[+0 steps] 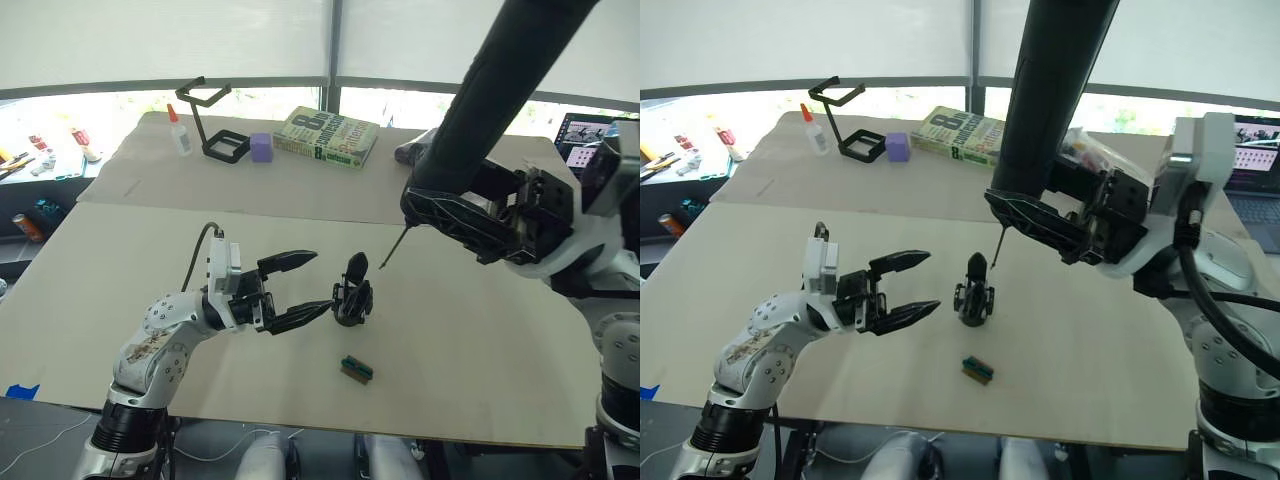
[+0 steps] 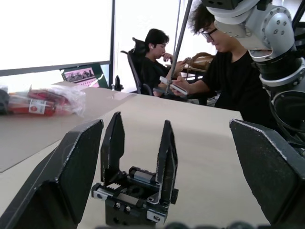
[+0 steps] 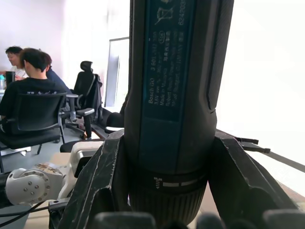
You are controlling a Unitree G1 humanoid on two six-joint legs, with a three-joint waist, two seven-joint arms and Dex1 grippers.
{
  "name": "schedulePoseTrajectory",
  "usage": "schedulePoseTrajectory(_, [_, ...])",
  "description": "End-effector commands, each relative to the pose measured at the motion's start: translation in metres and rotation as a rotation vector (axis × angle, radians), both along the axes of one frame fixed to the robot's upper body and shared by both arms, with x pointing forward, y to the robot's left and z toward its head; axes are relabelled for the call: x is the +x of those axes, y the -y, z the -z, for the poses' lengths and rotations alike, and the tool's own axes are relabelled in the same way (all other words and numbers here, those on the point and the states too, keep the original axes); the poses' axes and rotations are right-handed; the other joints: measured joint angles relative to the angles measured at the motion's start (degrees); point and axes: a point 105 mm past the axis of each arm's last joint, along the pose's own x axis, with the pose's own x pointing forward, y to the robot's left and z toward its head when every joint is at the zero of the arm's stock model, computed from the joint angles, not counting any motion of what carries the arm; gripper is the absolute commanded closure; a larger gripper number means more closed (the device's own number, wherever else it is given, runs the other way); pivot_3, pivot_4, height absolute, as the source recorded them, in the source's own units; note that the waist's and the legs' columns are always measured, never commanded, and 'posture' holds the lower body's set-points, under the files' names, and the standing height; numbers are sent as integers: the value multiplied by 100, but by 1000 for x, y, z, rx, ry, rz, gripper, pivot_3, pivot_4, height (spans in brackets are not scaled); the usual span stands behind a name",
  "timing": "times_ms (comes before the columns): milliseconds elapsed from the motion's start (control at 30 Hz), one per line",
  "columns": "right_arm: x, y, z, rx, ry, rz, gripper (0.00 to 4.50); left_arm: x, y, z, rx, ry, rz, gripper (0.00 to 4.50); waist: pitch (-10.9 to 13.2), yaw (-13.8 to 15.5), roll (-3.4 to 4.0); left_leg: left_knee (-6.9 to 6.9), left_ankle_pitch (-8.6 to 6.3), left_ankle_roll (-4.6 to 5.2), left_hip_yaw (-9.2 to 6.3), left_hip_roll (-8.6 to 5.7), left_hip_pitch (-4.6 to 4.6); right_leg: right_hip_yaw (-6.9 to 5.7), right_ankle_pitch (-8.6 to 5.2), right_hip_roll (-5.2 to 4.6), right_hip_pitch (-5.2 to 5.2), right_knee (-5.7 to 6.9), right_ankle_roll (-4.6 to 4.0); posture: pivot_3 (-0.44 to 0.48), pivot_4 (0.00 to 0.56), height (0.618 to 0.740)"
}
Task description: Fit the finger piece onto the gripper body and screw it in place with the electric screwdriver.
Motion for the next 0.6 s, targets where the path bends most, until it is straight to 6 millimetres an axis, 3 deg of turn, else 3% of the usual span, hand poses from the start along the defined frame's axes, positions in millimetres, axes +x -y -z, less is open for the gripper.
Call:
schedulePoseTrajectory(33, [-1,-6,-11,23,62,-11,2572,5,-3,-3,16,24,-41,0,0,3,0,0,0,0,0,0,-2,-1,0,0,-2,0,0,0,150,740])
schedulePoseTrajectory(600, [21,-30,17,-27,6,-53,2572,6,-16,43,179,-38,-146,0,1,5,2,0,1,-3,3,-1,-12,-5,0,-2,-11,1,0,0,150,740])
